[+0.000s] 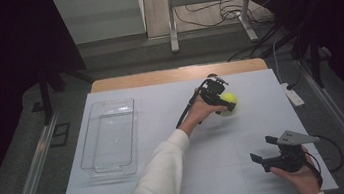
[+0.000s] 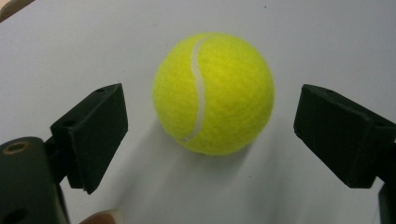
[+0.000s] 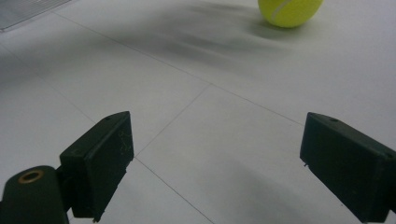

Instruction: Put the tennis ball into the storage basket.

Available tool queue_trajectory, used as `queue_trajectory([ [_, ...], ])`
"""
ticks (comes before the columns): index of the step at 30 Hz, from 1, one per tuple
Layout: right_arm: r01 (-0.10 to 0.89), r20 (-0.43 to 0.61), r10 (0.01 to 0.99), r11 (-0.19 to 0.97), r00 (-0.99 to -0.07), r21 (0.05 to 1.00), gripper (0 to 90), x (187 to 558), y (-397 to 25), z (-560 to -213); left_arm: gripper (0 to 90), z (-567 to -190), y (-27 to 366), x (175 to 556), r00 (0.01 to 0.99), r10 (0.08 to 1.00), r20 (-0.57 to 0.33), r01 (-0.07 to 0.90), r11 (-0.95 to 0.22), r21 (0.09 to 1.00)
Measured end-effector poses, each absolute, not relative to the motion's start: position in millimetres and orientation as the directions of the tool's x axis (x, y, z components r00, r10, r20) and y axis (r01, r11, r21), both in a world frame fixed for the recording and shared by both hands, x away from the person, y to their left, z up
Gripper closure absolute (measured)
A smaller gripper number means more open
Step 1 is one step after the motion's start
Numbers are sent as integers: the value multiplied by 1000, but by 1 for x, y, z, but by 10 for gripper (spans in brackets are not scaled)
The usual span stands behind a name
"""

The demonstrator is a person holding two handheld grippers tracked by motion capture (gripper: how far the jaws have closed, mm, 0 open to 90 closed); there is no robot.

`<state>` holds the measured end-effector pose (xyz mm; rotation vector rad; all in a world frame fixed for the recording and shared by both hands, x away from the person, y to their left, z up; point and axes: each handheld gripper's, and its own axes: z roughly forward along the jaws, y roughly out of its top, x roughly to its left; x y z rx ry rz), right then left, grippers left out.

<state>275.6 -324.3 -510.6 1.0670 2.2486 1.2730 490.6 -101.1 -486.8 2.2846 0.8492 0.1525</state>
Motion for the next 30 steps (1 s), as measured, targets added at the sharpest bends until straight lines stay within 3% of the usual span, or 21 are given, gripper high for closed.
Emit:
queue_trajectory([
  [19, 441, 63, 751, 315, -657, 840, 100, 275, -325, -511, 120, -498, -110, 495, 770, 624, -133, 553, -548, 628],
  [30, 442, 62, 754, 315, -654, 840, 100, 275, -325, -510, 224, -499, -112, 495, 762, 635, -123, 557, -546, 626],
])
